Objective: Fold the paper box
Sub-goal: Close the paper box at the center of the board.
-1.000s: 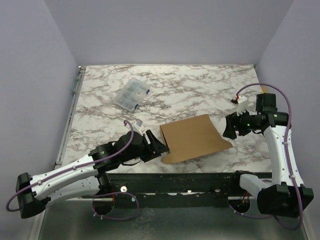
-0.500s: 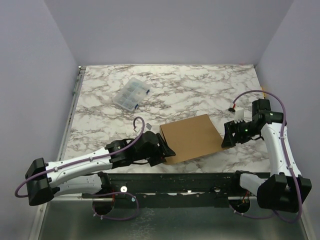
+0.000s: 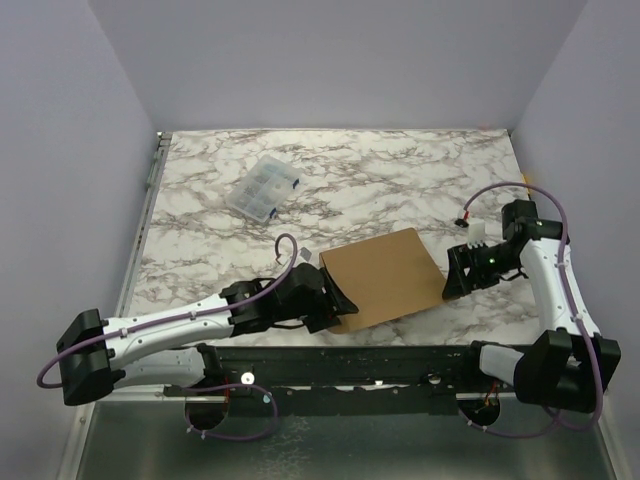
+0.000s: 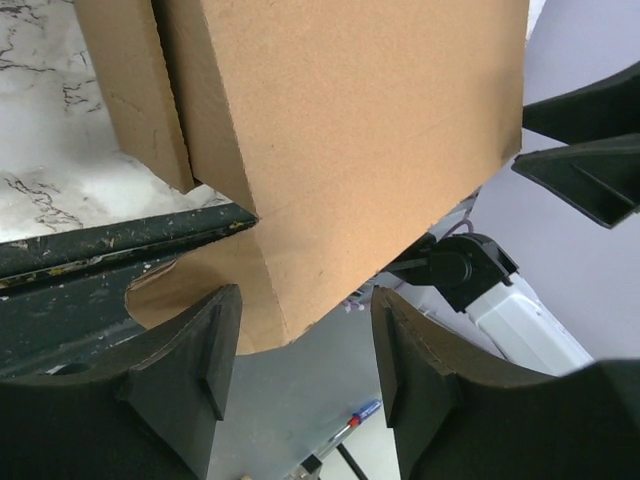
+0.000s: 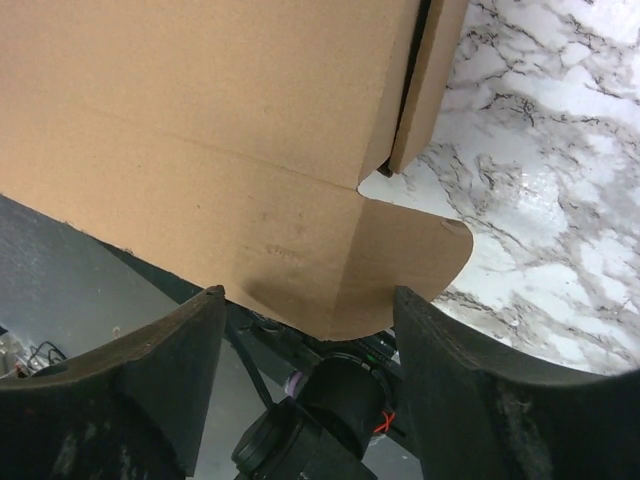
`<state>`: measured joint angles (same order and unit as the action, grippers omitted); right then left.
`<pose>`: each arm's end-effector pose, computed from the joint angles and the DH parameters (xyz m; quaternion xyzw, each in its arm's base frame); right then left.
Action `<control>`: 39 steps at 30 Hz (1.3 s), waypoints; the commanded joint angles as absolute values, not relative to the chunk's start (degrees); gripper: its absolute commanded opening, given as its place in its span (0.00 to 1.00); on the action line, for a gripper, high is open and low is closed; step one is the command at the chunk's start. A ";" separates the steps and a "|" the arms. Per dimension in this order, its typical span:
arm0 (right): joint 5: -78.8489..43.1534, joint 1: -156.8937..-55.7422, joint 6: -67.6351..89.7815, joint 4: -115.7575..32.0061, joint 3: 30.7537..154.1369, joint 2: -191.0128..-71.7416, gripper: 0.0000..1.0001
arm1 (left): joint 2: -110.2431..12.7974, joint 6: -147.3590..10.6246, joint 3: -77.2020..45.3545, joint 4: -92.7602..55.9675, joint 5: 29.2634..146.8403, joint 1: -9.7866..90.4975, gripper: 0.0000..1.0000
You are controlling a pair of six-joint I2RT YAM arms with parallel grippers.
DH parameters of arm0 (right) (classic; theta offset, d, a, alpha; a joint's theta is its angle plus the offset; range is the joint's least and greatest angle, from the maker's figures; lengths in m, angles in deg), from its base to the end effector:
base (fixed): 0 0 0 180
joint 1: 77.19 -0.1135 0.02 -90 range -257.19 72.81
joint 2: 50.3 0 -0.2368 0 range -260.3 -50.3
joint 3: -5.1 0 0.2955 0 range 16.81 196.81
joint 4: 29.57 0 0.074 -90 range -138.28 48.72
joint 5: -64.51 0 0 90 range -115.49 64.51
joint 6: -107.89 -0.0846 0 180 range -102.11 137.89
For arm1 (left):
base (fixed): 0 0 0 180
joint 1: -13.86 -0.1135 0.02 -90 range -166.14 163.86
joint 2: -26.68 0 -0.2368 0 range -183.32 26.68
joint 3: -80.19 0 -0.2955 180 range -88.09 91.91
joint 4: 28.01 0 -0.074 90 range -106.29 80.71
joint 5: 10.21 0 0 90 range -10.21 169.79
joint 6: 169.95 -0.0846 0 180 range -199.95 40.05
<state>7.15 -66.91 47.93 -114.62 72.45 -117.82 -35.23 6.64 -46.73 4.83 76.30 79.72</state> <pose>0.2414 0.0026 0.1867 -0.1761 0.9426 0.2498 0.1343 0.1351 -0.2889 0.1717 -0.1763 0.8948 -0.3908 0.1244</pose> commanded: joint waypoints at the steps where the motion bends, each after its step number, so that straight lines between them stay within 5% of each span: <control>1: 7.12 -65.93 49.81 -116.29 74.21 -119.50 0.74 | -31.28 6.44 -48.75 4.49 78.14 80.11 0.62; 9: 8.12 -65.26 51.74 -115.76 73.93 -122.30 0.82 | -28.73 1.57 -51.26 5.11 78.88 80.04 0.74; 39: 10.33 -61.10 56.43 -116.21 73.20 -127.52 0.86 | -30.37 -8.95 -50.34 3.19 82.70 76.49 0.83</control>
<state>8.38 -61.36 54.44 -116.06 72.97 -125.95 -30.46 -5.69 -49.59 4.29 80.63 77.08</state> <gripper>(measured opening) 0.846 0.824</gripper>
